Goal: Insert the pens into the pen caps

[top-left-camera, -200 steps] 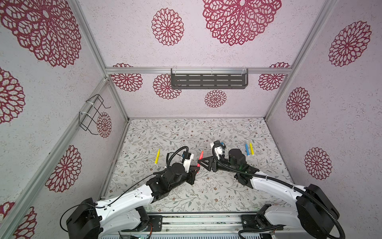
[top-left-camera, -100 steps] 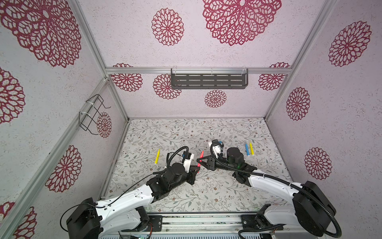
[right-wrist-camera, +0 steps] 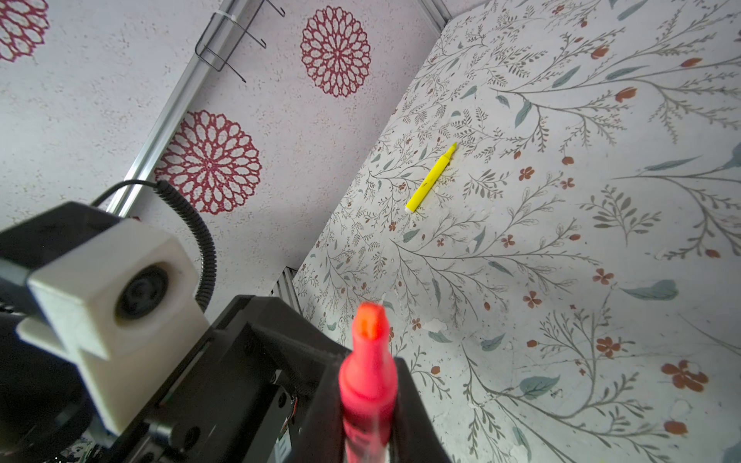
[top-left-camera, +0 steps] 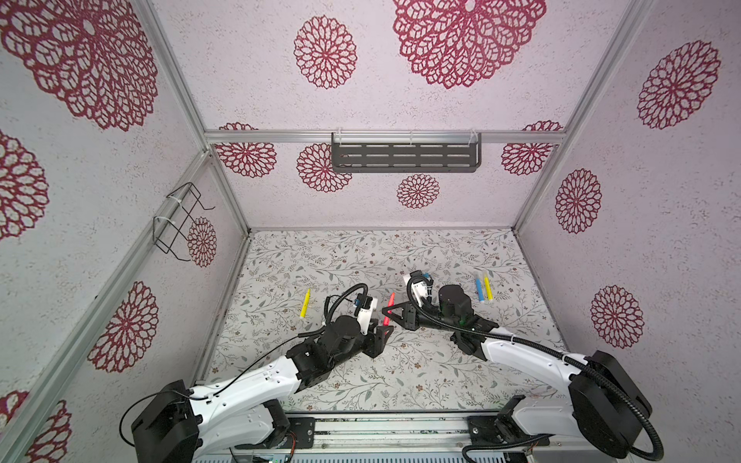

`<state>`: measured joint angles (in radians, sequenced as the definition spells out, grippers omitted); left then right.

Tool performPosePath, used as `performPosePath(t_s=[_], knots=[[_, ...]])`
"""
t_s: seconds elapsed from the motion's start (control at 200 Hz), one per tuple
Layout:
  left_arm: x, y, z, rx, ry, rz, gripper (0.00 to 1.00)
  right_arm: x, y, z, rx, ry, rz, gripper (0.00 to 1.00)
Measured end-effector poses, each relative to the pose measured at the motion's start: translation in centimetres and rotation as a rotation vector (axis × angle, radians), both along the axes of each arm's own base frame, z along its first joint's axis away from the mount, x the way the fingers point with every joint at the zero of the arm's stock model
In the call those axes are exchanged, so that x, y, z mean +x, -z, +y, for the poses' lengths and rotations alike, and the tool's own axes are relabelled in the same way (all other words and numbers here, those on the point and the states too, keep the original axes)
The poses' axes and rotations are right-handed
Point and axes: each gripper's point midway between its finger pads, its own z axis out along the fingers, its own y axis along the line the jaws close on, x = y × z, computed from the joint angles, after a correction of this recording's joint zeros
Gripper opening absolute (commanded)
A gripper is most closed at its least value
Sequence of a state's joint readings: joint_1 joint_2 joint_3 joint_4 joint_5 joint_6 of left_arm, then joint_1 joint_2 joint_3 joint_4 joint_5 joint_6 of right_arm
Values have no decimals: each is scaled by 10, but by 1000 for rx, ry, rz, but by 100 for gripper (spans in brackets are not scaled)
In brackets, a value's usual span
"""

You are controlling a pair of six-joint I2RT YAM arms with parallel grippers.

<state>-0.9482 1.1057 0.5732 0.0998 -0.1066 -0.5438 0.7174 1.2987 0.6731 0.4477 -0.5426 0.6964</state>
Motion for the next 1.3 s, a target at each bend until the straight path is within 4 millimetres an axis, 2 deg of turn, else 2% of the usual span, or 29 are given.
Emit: performPosePath(t_s=[0.3, 0.455, 0.896, 1.011, 1.076, 1.141, 1.301], knots=[[-1, 15, -2, 31, 7, 34, 52, -4, 1, -2, -28, 0, -17, 5], [0, 15, -4, 31, 8, 37, 46, -6, -1, -2, -32, -3, -28, 4], [-4, 12, -11, 15, 46, 44, 0, -5, 0, -1, -39, 7, -39, 4], [-4, 12, -11, 14, 45, 44, 0, -5, 0, -1, -39, 7, -39, 4], [-4, 12, -11, 13, 44, 44, 9, -5, 0, -1, -39, 7, -39, 4], [-5, 12, -11, 13, 45, 45, 13, -6, -1, -1, -38, 6, -40, 4], [-5, 12, -11, 11, 45, 47, 13, -6, -2, -1, -38, 7, -42, 4]])
